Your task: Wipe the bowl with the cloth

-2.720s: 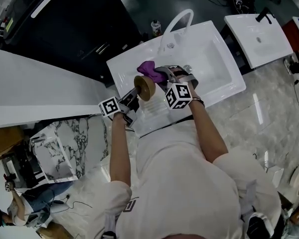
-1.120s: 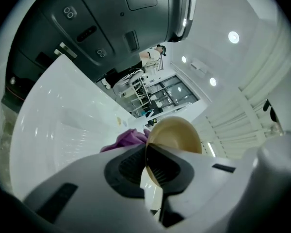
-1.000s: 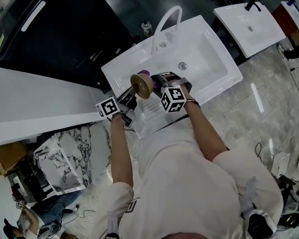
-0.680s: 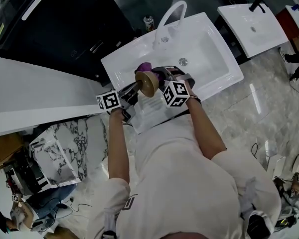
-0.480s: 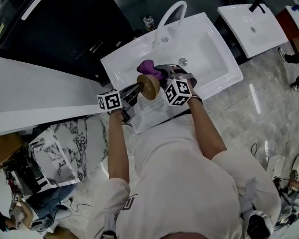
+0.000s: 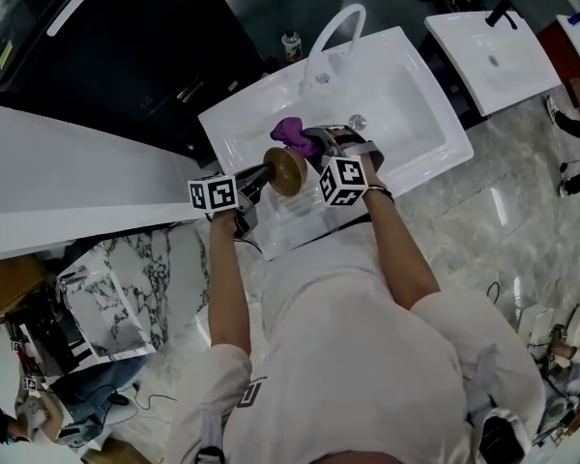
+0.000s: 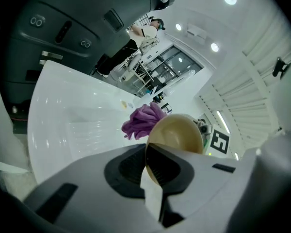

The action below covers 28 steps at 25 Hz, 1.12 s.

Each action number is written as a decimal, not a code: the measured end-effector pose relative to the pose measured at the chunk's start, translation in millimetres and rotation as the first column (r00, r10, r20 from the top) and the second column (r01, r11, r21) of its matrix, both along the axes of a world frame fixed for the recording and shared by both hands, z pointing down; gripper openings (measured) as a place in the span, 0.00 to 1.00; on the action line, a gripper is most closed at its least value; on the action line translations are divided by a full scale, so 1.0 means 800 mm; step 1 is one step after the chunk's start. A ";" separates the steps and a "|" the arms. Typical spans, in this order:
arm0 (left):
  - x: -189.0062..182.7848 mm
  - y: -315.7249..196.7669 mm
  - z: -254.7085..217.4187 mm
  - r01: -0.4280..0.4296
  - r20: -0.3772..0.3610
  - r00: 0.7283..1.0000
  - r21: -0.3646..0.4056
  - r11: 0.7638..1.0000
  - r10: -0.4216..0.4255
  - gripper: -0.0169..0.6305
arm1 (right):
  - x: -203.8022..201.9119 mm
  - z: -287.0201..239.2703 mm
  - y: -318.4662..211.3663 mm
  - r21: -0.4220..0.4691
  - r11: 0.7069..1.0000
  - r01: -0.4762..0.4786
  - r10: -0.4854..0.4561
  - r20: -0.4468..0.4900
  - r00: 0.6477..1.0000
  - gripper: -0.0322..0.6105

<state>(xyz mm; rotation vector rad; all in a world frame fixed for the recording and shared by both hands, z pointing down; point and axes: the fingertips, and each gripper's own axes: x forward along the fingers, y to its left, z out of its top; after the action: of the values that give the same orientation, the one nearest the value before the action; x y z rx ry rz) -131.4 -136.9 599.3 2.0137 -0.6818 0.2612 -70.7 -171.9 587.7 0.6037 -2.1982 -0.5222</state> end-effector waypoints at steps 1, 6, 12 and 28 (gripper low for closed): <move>-0.005 0.002 0.008 -0.003 0.042 0.999 -0.004 1.000 0.003 0.05 | 0.001 -0.002 -0.001 -0.002 1.000 -0.008 0.008 0.012 1.000 0.21; -0.017 0.009 0.050 -0.007 0.208 0.978 -0.049 0.999 0.017 0.05 | 0.007 -0.009 -0.012 -0.020 0.999 -0.044 0.045 0.058 0.997 0.21; -0.023 0.009 0.094 0.035 0.346 0.938 -0.104 0.994 0.003 0.05 | 0.015 0.000 -0.006 -0.061 0.995 -0.074 0.078 0.070 0.994 0.21; -0.030 0.008 0.138 0.194 0.378 0.921 -0.233 0.953 -0.095 0.07 | 0.037 0.011 0.003 -0.184 0.966 -0.179 0.204 0.127 0.971 0.22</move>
<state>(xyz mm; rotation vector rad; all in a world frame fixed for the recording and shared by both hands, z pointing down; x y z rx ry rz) -155.5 -130.4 709.6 1.6606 -0.9699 0.6151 -41.3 -169.2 596.8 0.7720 -2.2609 -0.1894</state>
